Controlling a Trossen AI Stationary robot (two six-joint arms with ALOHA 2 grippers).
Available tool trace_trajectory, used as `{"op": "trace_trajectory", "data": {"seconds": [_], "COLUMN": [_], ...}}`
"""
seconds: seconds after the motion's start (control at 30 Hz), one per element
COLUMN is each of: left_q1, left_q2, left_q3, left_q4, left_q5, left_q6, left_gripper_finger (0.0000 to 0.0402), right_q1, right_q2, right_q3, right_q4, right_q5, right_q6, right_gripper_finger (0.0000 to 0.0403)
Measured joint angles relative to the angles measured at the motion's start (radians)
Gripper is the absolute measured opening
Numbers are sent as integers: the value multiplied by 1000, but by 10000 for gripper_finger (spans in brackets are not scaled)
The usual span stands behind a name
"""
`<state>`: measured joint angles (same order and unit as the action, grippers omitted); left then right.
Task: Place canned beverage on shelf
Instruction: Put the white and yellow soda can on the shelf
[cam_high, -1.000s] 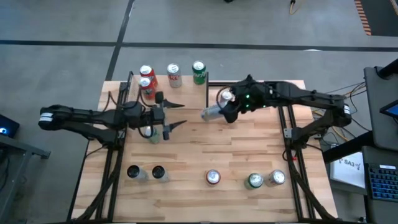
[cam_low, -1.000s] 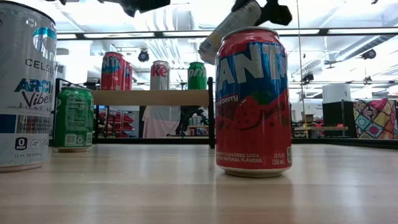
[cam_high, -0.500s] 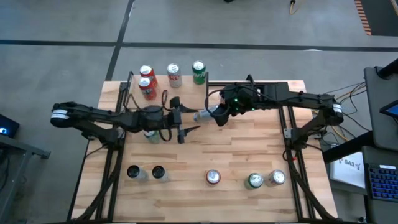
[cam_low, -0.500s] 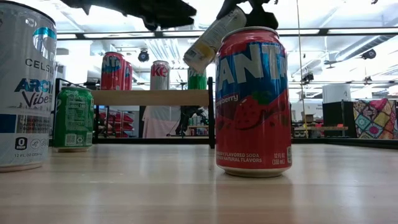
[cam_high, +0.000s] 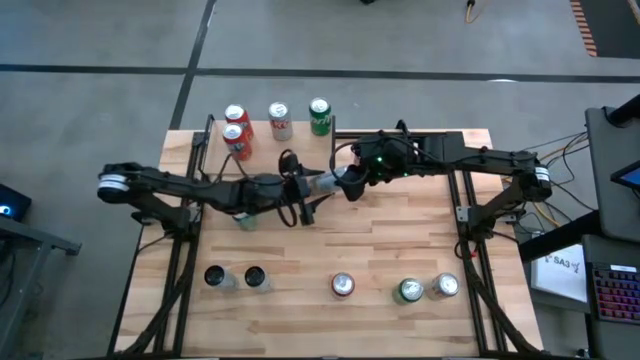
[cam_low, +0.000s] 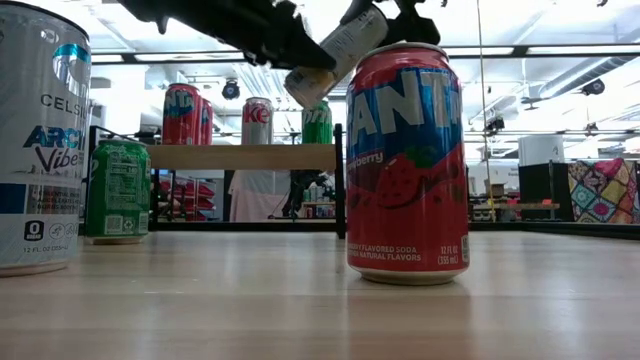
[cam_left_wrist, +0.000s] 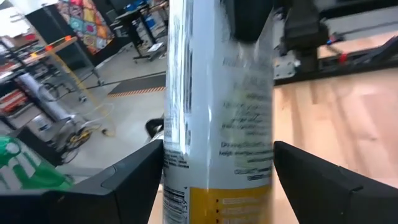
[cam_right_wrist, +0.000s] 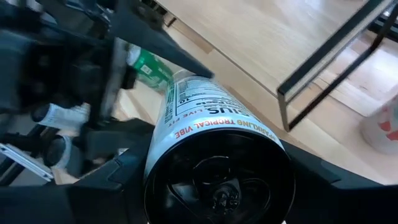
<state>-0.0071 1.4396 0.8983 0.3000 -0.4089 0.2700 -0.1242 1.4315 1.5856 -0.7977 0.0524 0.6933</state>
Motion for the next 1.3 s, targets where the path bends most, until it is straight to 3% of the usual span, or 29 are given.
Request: {"op": "trace_trajectory", "data": {"seconds": [0.3, 0.47, 0.67, 0.9, 1.17, 1.23, 1.3], "left_q1": [-3, -8, -26, -31, -32, -33, -33], "left_q2": [58, 54, 50, -19, -200, -247, -289], "left_q3": [39, 39, 35, 10, -81, -126, -166], "left_q4": [-23, -30, -55, -64, 48, 109, 180], "left_q5": [-35, -73, -68, 197, 820, 930, 951], "left_q6": [13, 10, 3, -27, -37, -72, -128], "left_gripper_finger": [279, 226, 224, 224, 224, 224, 224], "right_q1": [6, 11, 17, 20, 98, 141, 186], "right_q2": [0, 0, -3, -35, -98, -99, -95], "right_q3": [0, 0, 3, 31, 18, -2, -29], "right_q4": [40, 45, 69, 72, 205, 246, 313], "right_q5": [-6, -6, 3, -55, -134, -184, -220], "right_q6": [10, -17, -70, -259, -593, -693, -777], "right_gripper_finger": [243, 246, 320, 337, 314, 307, 300]}}
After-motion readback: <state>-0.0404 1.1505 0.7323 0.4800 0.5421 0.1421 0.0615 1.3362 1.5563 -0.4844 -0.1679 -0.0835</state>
